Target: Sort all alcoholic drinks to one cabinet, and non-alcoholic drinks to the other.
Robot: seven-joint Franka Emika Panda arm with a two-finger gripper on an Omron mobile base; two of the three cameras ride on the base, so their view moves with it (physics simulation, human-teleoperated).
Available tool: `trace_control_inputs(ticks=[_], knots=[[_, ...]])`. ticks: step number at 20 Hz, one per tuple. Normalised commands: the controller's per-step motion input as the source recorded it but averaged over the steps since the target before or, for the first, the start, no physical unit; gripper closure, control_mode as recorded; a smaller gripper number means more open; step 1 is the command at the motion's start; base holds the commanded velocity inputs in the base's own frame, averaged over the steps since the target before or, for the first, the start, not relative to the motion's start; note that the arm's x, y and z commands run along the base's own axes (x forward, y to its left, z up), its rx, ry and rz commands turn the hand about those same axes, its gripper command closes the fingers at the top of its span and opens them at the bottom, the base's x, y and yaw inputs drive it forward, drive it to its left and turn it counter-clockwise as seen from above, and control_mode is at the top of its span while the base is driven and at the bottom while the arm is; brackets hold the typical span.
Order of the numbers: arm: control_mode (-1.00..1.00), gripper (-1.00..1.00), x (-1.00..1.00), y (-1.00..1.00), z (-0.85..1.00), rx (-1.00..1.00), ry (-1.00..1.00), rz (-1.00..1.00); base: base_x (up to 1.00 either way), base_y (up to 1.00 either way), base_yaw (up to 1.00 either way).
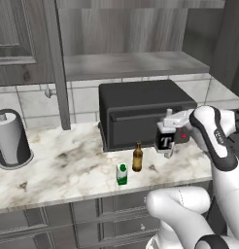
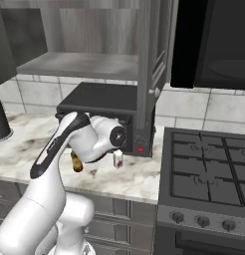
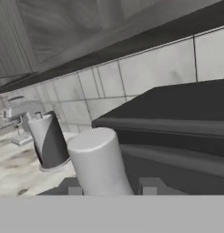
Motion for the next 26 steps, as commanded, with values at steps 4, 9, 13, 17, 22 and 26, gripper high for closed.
trace_control_inputs(ticks=[4, 9, 13, 17, 22, 26], knots=[[-1.00, 1.00, 0.00, 0.00, 0.58, -0.06, 0.00, -0.16, 0.00, 0.00, 0.00], [-1.00, 1.00, 0.00, 0.00, 0.60, -0.07, 0.00, -0.17, 0.00, 0.00, 0.00], [-1.00, 1.00, 0.00, 0.00, 0.56, -0.08, 0.00, -0.15, 0.00, 0.00, 0.00], [-1.00, 1.00, 0.00, 0.00, 0.52, -0.05, 0.00, -0.10, 0.00, 0.00, 0.00], [-1.00, 1.00, 0.00, -0.02, 0.52, 0.00, 0.00, -0.06, 0.00, 0.00, 0.00], [-1.00, 1.00, 0.05, -0.08, 0.51, 0.00, 0.00, -0.04, 0.00, 0.00, 0.00]])
